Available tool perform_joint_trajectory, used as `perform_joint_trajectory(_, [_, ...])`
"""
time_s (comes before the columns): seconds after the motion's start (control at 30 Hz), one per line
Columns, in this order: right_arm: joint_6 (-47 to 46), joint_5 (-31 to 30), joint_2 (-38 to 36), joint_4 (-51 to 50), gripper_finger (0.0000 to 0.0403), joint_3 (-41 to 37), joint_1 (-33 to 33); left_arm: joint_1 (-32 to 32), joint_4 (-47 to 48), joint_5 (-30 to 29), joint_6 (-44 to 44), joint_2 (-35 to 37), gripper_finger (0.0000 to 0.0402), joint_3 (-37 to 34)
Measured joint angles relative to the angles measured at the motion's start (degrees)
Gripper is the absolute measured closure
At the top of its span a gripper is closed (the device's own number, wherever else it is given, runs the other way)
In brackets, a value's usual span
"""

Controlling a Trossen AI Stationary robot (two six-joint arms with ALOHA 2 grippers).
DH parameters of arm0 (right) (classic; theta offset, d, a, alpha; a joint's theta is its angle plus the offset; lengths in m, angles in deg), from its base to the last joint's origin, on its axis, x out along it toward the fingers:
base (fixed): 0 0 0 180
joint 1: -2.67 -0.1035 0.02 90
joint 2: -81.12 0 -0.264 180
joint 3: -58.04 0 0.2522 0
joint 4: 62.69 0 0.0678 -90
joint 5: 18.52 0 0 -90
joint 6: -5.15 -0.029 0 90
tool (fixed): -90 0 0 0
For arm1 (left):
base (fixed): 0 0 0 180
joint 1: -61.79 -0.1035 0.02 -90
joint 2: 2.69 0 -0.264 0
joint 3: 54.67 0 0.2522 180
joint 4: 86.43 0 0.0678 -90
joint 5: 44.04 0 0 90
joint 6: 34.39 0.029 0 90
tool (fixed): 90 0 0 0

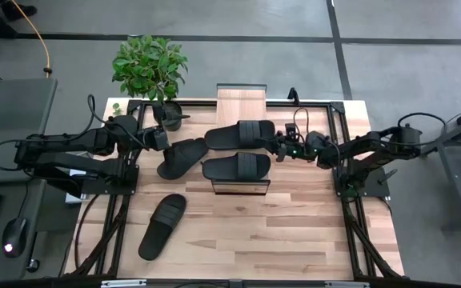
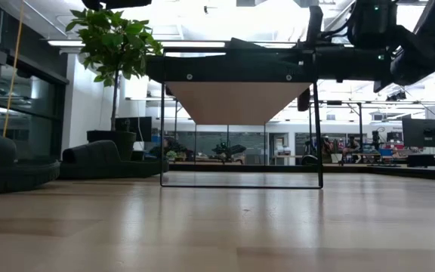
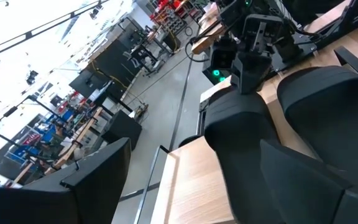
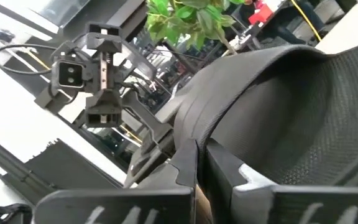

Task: Pick and place slides into the shelf
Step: Put the bottom right black slipper on the shelf

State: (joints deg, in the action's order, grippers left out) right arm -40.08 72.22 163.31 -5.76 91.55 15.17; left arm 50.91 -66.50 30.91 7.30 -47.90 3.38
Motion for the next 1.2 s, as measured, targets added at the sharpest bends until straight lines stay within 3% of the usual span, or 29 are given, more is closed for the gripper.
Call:
perform_joint_trajectory(0.5, [-1.4,0.0,0.0,-1.2,0.0367,0.0,-0.3,0.0,0.0,0.0,-0.1,0.0,0.0064,0.0])
perform_joint_trajectory(0.93, [-2.3,-0.1,0.0,-4.2,0.0273,0.0,-1.4,0.0,-0.1,0.0,-0.2,0.0,0.0064,0.0])
perform_joint_trajectory(1.2, [-4.3,4.1,-0.1,-3.6,0.022,0.0,-1.4,0.0,-0.1,0.0,-0.2,0.0,0.0064,0.0])
